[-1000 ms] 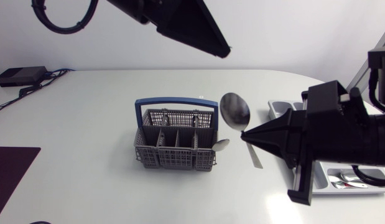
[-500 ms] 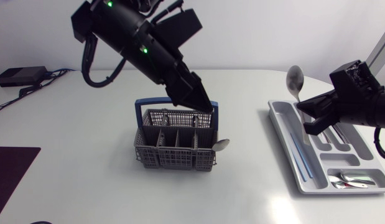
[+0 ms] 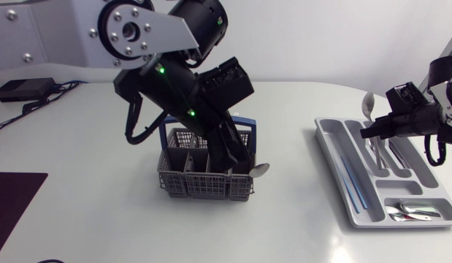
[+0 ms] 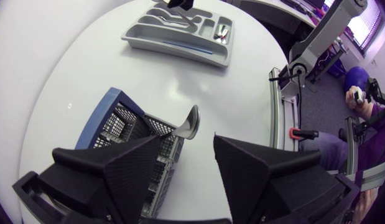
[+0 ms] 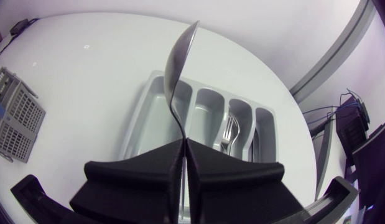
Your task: Sort the cutlery from the basket into the organizer compartments.
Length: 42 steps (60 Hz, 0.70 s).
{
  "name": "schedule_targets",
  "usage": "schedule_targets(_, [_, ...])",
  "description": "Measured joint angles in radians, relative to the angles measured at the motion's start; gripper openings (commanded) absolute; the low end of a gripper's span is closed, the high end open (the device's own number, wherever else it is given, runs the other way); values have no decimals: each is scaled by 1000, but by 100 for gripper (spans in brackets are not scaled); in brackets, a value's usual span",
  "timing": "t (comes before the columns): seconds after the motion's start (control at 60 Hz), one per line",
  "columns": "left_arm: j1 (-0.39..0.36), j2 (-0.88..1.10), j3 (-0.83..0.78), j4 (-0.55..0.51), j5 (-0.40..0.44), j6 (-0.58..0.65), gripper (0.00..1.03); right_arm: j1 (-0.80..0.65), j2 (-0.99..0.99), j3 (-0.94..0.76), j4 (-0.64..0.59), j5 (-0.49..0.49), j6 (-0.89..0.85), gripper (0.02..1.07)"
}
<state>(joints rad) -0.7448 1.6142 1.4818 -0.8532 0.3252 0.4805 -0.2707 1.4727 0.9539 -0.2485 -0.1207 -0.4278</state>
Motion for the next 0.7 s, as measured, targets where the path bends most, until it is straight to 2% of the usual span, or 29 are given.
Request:
schedule_targets(0.3, [-9, -11, -47, 27, -18, 14, 60, -1, 227, 116, 51, 97, 61, 8])
schedule_targets(0.7, [-23, -53, -90, 43, -18, 15, 60, 0, 419, 224, 75, 198, 111, 8])
